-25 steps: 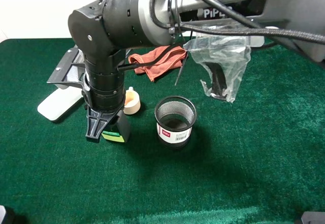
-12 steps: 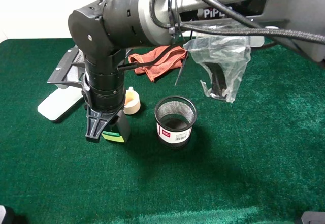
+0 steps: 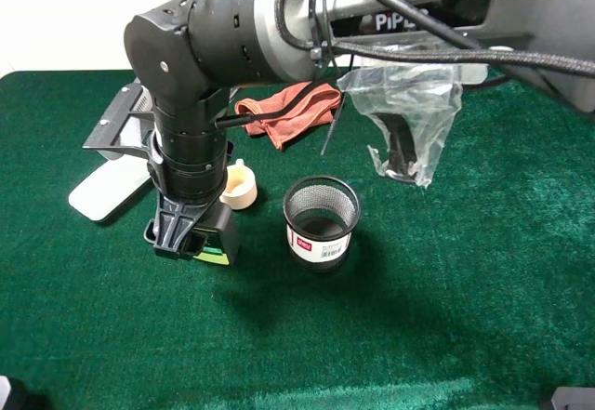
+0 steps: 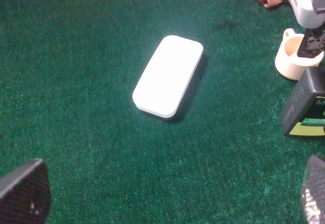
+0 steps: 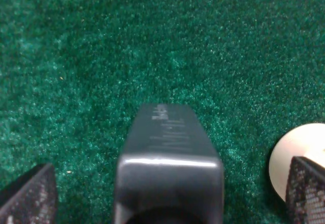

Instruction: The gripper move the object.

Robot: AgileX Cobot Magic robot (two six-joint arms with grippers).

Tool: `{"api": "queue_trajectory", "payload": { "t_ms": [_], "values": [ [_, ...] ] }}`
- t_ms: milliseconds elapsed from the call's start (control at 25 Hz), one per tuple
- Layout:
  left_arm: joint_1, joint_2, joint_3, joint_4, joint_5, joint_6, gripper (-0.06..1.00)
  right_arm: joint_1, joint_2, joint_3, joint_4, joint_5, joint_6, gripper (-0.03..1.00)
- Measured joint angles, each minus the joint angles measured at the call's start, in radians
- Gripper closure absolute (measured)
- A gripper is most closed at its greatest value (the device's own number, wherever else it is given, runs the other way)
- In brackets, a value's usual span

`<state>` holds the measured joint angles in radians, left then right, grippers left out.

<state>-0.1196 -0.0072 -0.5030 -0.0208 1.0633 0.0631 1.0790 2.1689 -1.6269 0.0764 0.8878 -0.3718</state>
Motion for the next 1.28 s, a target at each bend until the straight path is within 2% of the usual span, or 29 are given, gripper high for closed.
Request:
{"api": "queue_trajectory", "payload": {
  "t_ms": [480,760,960,1120,1280],
  "values": [
    [0.000,0.000,0.000,0.000,0.000,0.000,-0.05,0.000,-0.034,0.000,-0.003,0.026,0.040,0.27],
    [0.000,0.000,0.000,0.000,0.000,0.000,-0.05,0.000,-0.098,0.000,-0.029,0.058,0.140,0.27],
    [0.000,0.000,0.000,0.000,0.000,0.000,-0.05,0.000,-0.177,0.000,-0.099,0.117,0.215,0.27],
    [0.000,0.000,0.000,0.000,0.000,0.000,-0.05,0.000,-0.263,0.000,-0.137,0.176,0.233,0.27],
    [0.000,0.000,0.000,0.000,0.000,0.000,-0.05,-0.015,-0.358,0.000,-0.148,0.275,0.236,0.27]
  ]
}}
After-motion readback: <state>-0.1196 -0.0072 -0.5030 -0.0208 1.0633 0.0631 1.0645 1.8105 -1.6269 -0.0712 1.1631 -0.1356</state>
